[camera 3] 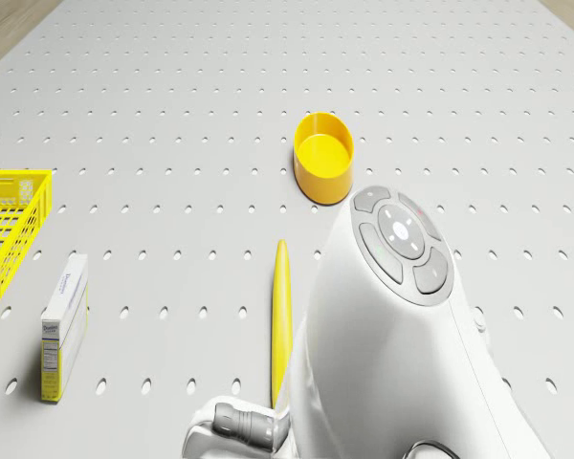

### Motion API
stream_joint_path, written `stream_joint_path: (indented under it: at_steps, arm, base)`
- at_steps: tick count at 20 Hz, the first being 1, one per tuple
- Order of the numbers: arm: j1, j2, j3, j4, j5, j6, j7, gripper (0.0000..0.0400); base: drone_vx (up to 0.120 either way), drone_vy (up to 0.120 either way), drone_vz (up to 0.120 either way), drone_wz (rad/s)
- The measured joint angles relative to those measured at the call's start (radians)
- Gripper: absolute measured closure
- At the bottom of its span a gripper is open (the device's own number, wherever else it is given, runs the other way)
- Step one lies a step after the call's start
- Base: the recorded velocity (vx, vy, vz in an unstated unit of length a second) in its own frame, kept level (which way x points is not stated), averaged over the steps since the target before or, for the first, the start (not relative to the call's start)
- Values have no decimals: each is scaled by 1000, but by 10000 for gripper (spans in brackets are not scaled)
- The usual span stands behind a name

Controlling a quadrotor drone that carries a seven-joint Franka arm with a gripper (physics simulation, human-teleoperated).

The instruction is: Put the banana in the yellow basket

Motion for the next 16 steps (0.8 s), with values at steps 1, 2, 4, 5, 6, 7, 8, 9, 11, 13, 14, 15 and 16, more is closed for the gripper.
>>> stream_joint_path:
  at_steps: [1, 2, 4, 5, 6, 7, 8, 9, 11, 13, 14, 15, 16]
  arm:
    - [-30, -10, 15, -6, -19, -13, 20, 0]
    - [-57, -20, 28, -11, -33, -24, 37, 0]
    - [-100, -38, 48, -17, -53, -40, 65, 0]
    - [-117, -46, 56, -19, -60, -45, 77, 0]
    - [-132, -54, 64, -21, -64, -48, 87, 0]
    - [-144, -62, 70, -22, -68, -51, 95, 0]
    - [-155, -69, 76, -22, -70, -52, 103, 0]
    - [-165, -76, 81, -23, -71, -52, 110, 0]
    - [-181, -89, 90, -23, -71, -50, 121, 0]
    - [-193, -101, 97, -23, -69, -46, 130, 0]
    - [-198, -107, 100, -23, -68, -44, 134, 0]
    - [-203, -113, 103, -23, -66, -40, 138, 0]
    - [-207, -119, 106, -23, -64, -37, 141, 0]
  base:
    - [120, 0, -120, 0]
    - [120, 0, -120, 0]
    - [120, 0, -120, 0]
    - [120, 0, -120, 0]
    - [120, 0, -120, 0]
    - [120, 0, -40, 0]
    - [120, 40, 0, 0]
    - [120, 120, 0, 0]
    - [120, 120, 0, 0]
    - [120, 20, -20, 0]
    - [120, 0, -120, 0]
    - [120, 0, -120, 0]
    - [120, 0, -120, 0]
